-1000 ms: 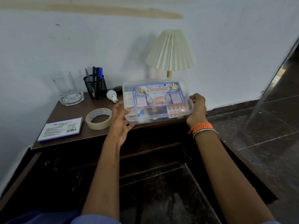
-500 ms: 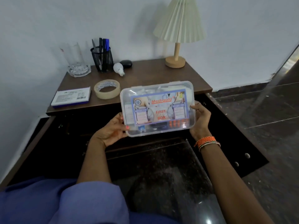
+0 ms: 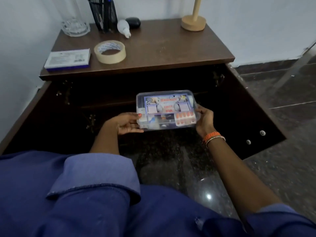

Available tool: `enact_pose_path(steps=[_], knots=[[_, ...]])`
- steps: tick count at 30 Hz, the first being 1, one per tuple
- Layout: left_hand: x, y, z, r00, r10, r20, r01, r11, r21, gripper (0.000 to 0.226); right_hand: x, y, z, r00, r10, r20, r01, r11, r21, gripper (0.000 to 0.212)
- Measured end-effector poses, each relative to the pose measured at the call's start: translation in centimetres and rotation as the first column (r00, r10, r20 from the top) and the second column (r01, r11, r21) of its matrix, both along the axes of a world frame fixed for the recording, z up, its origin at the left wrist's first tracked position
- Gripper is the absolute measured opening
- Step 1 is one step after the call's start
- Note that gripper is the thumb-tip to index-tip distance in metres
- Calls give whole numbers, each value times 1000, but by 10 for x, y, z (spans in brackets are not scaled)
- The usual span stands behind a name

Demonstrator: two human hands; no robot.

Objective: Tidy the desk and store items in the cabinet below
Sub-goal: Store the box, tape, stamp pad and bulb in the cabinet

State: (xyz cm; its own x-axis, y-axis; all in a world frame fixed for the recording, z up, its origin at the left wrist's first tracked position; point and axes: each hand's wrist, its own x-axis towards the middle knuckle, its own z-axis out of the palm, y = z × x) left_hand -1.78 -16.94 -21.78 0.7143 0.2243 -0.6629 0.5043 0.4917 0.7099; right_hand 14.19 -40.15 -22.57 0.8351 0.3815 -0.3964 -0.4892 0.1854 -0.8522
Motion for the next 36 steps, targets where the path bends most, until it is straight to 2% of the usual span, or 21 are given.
enact_pose_path(steps=[3, 6, 10, 14, 18, 21, 23, 24, 25, 26, 27, 28, 29, 30, 31, 33, 36], knots=[[5, -4, 0, 999, 44, -15, -44, 999, -18, 14, 13, 5, -8, 999, 1, 34, 0, 999, -33, 55], [7, -7, -7, 998, 58, -20, -59, 998, -36, 36, 23, 0, -26, 998, -57, 30, 59, 996, -71, 67], [12, -10, -8, 996, 70, 49, -68, 997, -36, 44, 18, -9, -22, 983, -185, -7, 185, 983, 1, 55], [24, -13, -8, 985, 152, 87, -149, 988, -38, 45, 30, 3, -16, 978, -207, 7, 206, 976, 76, 54], [41, -16, -3, 967, 228, 113, -226, 974, -27, 47, 43, 18, -15, 986, -157, 59, 157, 988, 0, 58], [52, -19, 2, 959, 259, 116, -261, 965, 7, 55, 50, 29, -8, 986, -122, 118, 129, 990, -60, 54], [58, -21, 2, 949, 290, 122, -294, 955, 21, 56, 50, 36, -7, 958, -94, 270, 145, 974, -174, 51], [60, -22, 2, 944, 302, 130, -309, 951, 31, 54, 47, 38, -7, 912, -12, 411, 151, 940, -307, 50], [64, -23, 3, 938, 319, 137, -327, 944, 43, 52, 40, 40, -6, 821, 143, 552, 176, 857, -484, 50], [67, -24, 4, 930, 341, 141, -351, 935, 52, 50, 32, 41, -5, 681, 341, 648, 251, 723, -643, 52], [70, -25, 3, 920, 365, 140, -375, 925, 58, 50, 22, 41, -5, 498, 531, 686, 357, 595, -720, 55], [73, -26, 3, 913, 384, 137, -395, 917, 60, 51, 15, 43, -7, 298, 684, 665, 441, 519, -732, 58], [75, -27, 3, 911, 390, 135, -400, 914, 63, 50, 9, 47, -9, 126, 785, 607, 482, 486, -729, 61], [77, -28, 3, 914, 383, 133, -395, 916, 70, 48, 8, 52, -15, 21, 840, 542, 484, 466, -741, 63], [78, -30, 3, 919, 371, 132, -382, 921, 79, 46, 9, 57, -18, -8, 866, 500, 475, 443, -760, 65], [79, -34, 6, 928, 349, 131, -363, 926, 102, 47, 18, 66, -22, 29, 873, 487, 484, 414, -771, 67], [85, -38, 11, 944, 294, 149, -323, 914, 244, 56, 33, 75, -21, 44, 871, 490, 508, 403, -761, 69]])
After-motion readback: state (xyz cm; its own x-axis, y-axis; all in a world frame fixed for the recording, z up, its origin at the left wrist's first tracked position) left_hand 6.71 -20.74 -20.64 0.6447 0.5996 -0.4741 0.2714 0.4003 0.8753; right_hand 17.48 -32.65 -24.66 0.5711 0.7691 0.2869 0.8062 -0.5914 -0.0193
